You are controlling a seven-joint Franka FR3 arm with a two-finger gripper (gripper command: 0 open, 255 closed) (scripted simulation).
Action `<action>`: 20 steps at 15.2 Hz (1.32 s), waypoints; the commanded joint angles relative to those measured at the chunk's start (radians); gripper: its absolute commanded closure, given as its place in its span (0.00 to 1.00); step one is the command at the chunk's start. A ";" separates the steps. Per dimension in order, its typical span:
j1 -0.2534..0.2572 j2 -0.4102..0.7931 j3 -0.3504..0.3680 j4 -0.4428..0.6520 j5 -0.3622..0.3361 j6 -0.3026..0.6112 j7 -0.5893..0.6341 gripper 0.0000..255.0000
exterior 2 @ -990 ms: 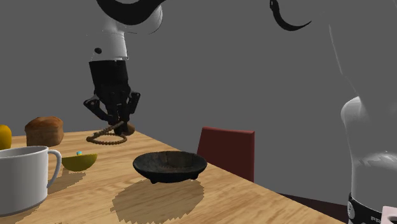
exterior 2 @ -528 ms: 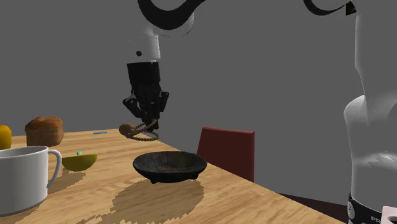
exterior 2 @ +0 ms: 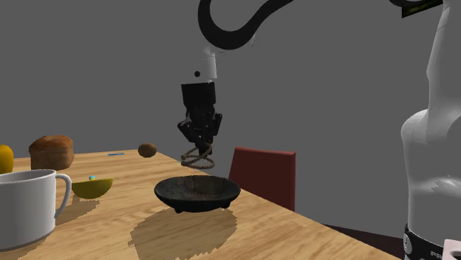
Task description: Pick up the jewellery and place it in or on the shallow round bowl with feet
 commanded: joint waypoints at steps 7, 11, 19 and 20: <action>-0.003 0.043 0.004 -0.069 -0.026 0.106 0.034 1.00; -0.004 0.055 0.005 -0.082 -0.033 0.129 0.043 1.00; -0.004 0.055 0.005 -0.082 -0.033 0.129 0.043 0.00; -0.004 0.055 0.005 -0.082 -0.033 0.129 0.043 0.00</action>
